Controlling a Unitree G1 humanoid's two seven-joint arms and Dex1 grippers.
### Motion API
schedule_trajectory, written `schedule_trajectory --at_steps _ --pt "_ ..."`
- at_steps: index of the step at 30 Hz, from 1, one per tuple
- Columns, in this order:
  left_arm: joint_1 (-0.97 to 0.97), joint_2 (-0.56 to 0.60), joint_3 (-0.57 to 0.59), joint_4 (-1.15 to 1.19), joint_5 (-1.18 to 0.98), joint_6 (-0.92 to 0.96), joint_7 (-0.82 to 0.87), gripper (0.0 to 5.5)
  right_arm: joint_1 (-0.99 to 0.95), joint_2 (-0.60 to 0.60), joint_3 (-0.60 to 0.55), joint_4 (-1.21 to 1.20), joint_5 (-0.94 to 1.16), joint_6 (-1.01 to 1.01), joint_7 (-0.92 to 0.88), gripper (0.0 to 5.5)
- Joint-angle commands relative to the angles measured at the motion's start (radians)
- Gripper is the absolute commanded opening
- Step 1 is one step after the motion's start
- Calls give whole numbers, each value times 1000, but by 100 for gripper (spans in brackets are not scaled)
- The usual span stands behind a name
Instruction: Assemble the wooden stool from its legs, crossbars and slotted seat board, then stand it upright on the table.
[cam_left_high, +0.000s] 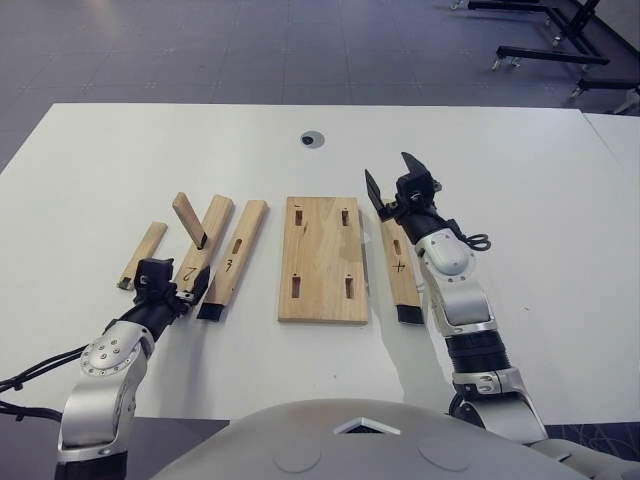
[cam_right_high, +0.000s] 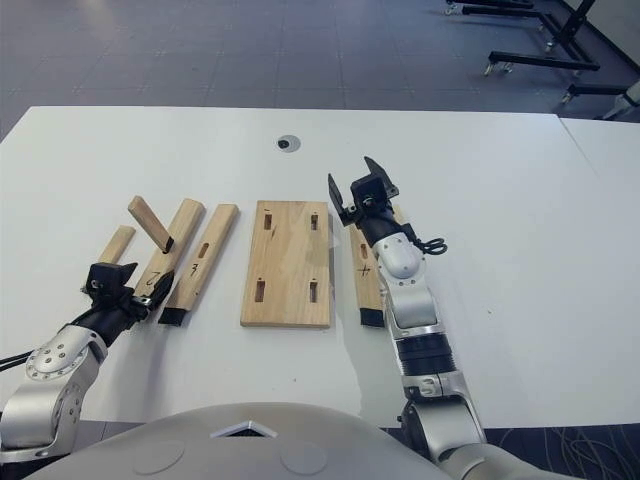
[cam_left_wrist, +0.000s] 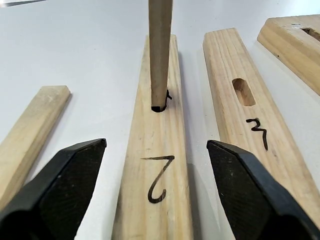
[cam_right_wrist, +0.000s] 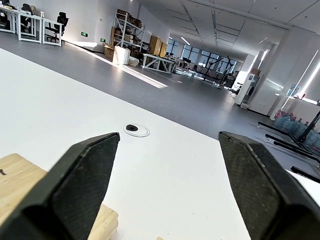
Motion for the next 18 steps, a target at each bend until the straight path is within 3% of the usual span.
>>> schedule_trajectory --at_steps 1,4,14,18 --pt "-19 47 -4 40 3 54 -36 370 -18 -3 7 -10 6 25 16 363" --pt "-28 60 -13 52 18 85 -33 370 -22 -3 3 -16 11 33 23 363" --pt "-20 59 -53 39 33 120 -37 224 -18 -2 0 -31 13 43 24 363" --pt "-27 48 -70 29 25 106 -42 203 -12 3 3 -33 10 44 19 363"
